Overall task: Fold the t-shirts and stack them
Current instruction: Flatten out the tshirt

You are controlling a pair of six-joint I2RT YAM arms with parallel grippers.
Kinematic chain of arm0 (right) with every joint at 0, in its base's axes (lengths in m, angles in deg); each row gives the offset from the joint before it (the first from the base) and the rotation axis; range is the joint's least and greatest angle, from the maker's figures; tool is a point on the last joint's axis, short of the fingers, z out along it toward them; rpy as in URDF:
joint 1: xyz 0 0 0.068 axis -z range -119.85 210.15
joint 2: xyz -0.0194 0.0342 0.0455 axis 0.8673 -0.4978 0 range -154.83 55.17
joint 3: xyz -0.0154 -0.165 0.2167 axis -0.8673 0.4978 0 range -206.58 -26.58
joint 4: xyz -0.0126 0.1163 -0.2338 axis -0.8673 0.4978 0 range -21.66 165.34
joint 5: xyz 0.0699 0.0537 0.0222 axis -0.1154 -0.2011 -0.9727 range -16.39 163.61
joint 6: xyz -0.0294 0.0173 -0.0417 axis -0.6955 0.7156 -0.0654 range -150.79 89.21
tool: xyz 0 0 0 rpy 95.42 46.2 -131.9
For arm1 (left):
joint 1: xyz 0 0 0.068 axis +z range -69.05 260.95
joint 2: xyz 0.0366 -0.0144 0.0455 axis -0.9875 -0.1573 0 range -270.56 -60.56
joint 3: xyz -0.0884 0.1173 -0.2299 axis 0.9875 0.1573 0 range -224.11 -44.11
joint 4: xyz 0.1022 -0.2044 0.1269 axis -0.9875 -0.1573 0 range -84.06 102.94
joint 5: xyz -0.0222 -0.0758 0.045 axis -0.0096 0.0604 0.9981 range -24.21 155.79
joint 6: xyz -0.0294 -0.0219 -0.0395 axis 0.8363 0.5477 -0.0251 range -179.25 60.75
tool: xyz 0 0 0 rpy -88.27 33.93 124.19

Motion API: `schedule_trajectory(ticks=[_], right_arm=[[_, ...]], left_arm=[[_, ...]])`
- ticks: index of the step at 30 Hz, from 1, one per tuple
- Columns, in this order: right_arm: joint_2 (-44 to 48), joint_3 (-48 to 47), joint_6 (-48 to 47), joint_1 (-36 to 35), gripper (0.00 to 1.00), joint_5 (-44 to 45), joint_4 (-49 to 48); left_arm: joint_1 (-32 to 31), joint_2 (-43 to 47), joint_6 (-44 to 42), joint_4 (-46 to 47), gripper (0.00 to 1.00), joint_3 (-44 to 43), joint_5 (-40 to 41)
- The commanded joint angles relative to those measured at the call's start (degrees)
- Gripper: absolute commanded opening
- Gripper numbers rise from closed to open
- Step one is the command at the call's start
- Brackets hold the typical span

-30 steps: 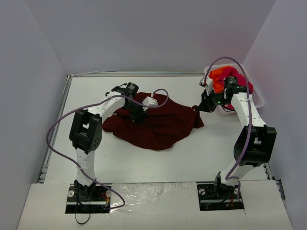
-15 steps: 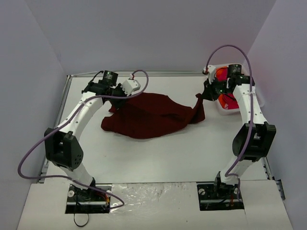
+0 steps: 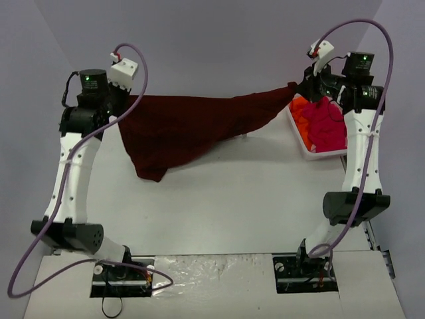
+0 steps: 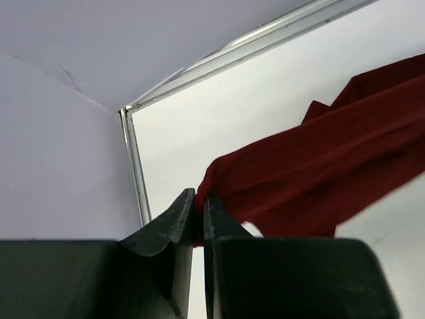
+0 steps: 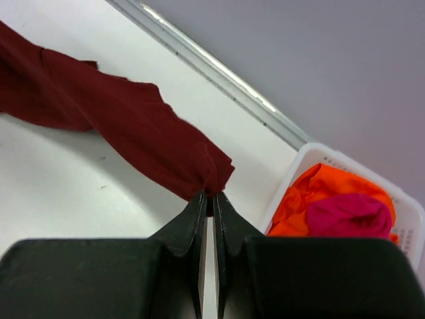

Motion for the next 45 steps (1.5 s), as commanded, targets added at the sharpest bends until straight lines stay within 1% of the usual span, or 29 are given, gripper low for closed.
schedule_trajectory(ticks=[1, 2, 3, 4, 5, 6, 7, 8, 10, 12, 14, 16, 18, 21, 22, 24, 25, 27, 28, 29, 30, 31, 33, 34, 37, 38, 41, 42, 45], right_arm=[[8.3, 7.5, 6.4, 0.9, 0.0, 0.5, 1.0], [13.2, 10.6, 7.2, 0.8, 0.0, 1.6, 0.9], [15.6, 13.7, 7.6, 0.9, 0.0, 2.3, 1.1], [18.5, 19.8, 8.2, 0.8, 0.0, 3.5, 1.1], [24.3, 22.6, 8.3, 0.9, 0.0, 4.0, 1.1], [27.2, 25.0, 8.3, 0.9, 0.0, 4.3, 1.1], [32.7, 26.8, 8.8, 0.9, 0.0, 5.0, 1.1], [35.0, 28.5, 9.3, 0.9, 0.0, 5.6, 1.1], [39.2, 27.8, 11.4, 0.9, 0.0, 6.7, 1.2], [40.0, 23.7, 12.7, 0.8, 0.0, 7.1, 1.2], [38.3, 17.8, 14.8, 0.8, 0.0, 7.2, 1.1], [34.8, 14.5, 15.6, 0.8, 0.0, 7.7, 0.7], [31.9, 12.4, 16.0, 0.8, 0.0, 8.9, -1.1], [24.9, 12.9, 16.1, 0.8, 0.0, 10.9, -5.4], [20.4, 13.1, 16.2, 0.8, 0.0, 11.2, -7.4], [15.2, 12.6, 16.1, 0.8, 0.0, 12.4, -9.2], [9.7, 11.2, 16.1, 0.8, 0.0, 12.7, -10.0], [3.7, 8.5, 16.2, 0.8, 0.0, 13.3, -11.3], [-2.1, 4.4, 16.3, 0.7, 0.0, 13.3, -11.4], [-5.1, 1.7, 16.6, 0.8, 0.0, 13.2, -11.4], [-10.6, -4.4, 17.7, 0.8, 0.0, 12.8, -11.3], [-12.5, -7.5, 18.3, 0.8, 0.0, 12.9, -11.2], [-17.7, -13.9, 20.1, 0.7, 0.0, 12.8, -11.2], [-18.8, -19.1, 20.6, 0.5, 0.0, 12.3, -11.2], [-19.8, -24.3, 20.9, -0.3, 0.0, 13.4, -11.6], [-19.1, -24.4, 20.8, -1.0, 0.0, 13.9, -11.9], [-13.9, -22.2, 20.3, -1.8, 0.0, 14.4, -12.7], [-10.0, -20.9, 20.3, -2.0, 0.0, 14.5, -14.1], [-2.0, -15.4, 20.0, -2.0, 0.0, 14.6, -15.8]], left_arm=[[-0.2, 9.4, 5.1, -6.7, 0.02, 1.5, 1.2], [-0.2, 13.2, 7.1, -7.2, 0.02, 3.7, 0.7], [-0.2, 15.5, 7.8, -7.9, 0.02, 6.0, 0.1], [-0.2, 17.7, 8.5, -8.2, 0.02, 8.5, -1.0], [-0.1, 22.4, 9.9, -8.4, 0.02, 12.9, -1.4], [-0.2, 24.8, 10.5, -9.0, 0.02, 14.7, -1.2], [-0.2, 26.9, 10.9, -9.5, 0.02, 16.1, -1.2], [0.0, 30.6, 11.4, -9.8, 0.02, 17.7, -1.2], [0.6, 33.3, 11.3, -10.7, 0.02, 18.1, -1.8], [0.8, 33.9, 11.3, -12.7, 0.02, 15.2, -1.6], [0.9, 32.1, 11.3, -14.1, 0.02, 10.7, -2.0], [0.8, 28.9, 11.0, -14.2, 0.02, 8.0, -2.4], [0.9, 26.1, 10.6, -13.0, 0.03, 4.8, -1.8], [0.9, 19.0, 9.3, -10.1, 0.02, 3.1, -0.1], [0.9, 15.0, 8.7, -9.0, 0.02, 3.2, 0.0], [0.8, 10.7, 8.2, -5.4, 0.02, 3.6, 0.6], [1.0, 6.0, 7.7, -4.0, 0.02, 3.6, 0.6], [1.1, 1.3, 7.6, -0.1, 0.02, 2.9, 1.2], [1.3, -3.9, 7.7, 0.9, 0.02, 0.6, 1.3], [1.3, -6.6, 7.8, 1.8, 0.02, -1.2, 1.5], [1.3, -11.8, 8.0, 1.8, 0.02, -3.4, 2.0], [1.3, -14.4, 8.0, 0.7, 0.02, -8.7, 2.1], [1.3, -19.0, 8.4, -0.9, 0.02, -15.0, 1.8], [1.3, -23.1, 8.7, -3.0, 0.02, -21.3, 1.5], [1.1, -27.5, 10.1, -6.7, 0.02, -31.7, 0.6], [1.1, -27.6, 10.5, -7.0, 0.02, -33.0, 0.0], [1.0, -22.6, 12.3, -5.1, 0.02, -31.8, -0.4], [1.1, -18.0, 12.7, -2.7, 0.02, -30.2, -0.3], [0.8, -9.5, 12.4, -0.8, 0.02, -24.3, -0.4]])
